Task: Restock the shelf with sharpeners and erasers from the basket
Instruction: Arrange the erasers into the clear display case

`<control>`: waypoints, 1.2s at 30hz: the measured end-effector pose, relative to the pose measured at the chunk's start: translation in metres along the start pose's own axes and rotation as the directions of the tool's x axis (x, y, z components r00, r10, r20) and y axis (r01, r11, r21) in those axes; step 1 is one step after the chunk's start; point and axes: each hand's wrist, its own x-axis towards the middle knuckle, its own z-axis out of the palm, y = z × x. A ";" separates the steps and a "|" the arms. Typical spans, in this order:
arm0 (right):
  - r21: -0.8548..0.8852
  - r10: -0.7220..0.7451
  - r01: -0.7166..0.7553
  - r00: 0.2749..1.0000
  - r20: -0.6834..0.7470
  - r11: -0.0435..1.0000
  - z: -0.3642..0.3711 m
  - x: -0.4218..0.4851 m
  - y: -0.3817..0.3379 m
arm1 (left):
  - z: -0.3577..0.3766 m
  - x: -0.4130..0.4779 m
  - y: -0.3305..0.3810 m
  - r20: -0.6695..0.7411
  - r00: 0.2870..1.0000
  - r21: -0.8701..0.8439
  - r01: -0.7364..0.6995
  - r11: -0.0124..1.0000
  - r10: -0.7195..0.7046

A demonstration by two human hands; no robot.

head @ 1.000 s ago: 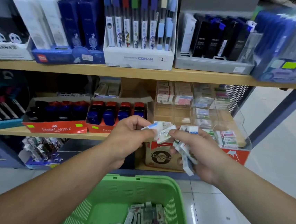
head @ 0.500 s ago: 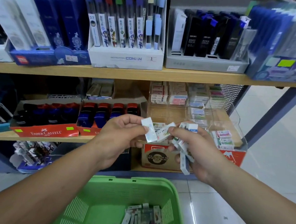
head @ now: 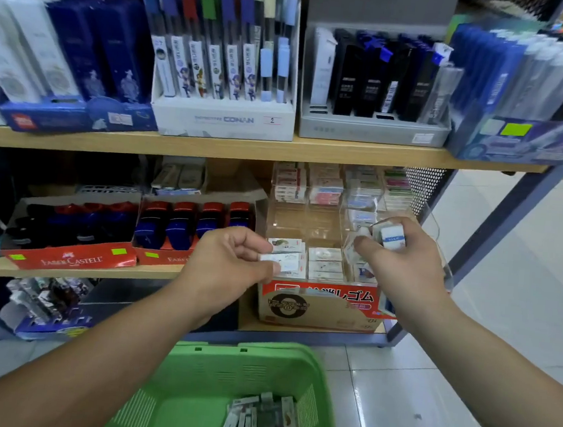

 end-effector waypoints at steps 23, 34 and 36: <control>0.464 0.287 -0.433 0.890 0.353 0.773 -0.044 0.016 0.021 | 0.078 0.070 0.024 0.378 0.909 0.830 -0.417 0.369 0.178; 0.230 0.301 -0.416 0.862 0.409 0.880 0.003 0.003 0.001 | 0.021 0.039 0.043 0.208 0.953 0.221 -0.266 0.938 0.221; 0.184 0.383 -0.471 0.846 0.372 0.863 0.009 0.003 0.001 | 0.005 0.045 0.033 0.097 0.981 0.198 -0.187 0.962 0.171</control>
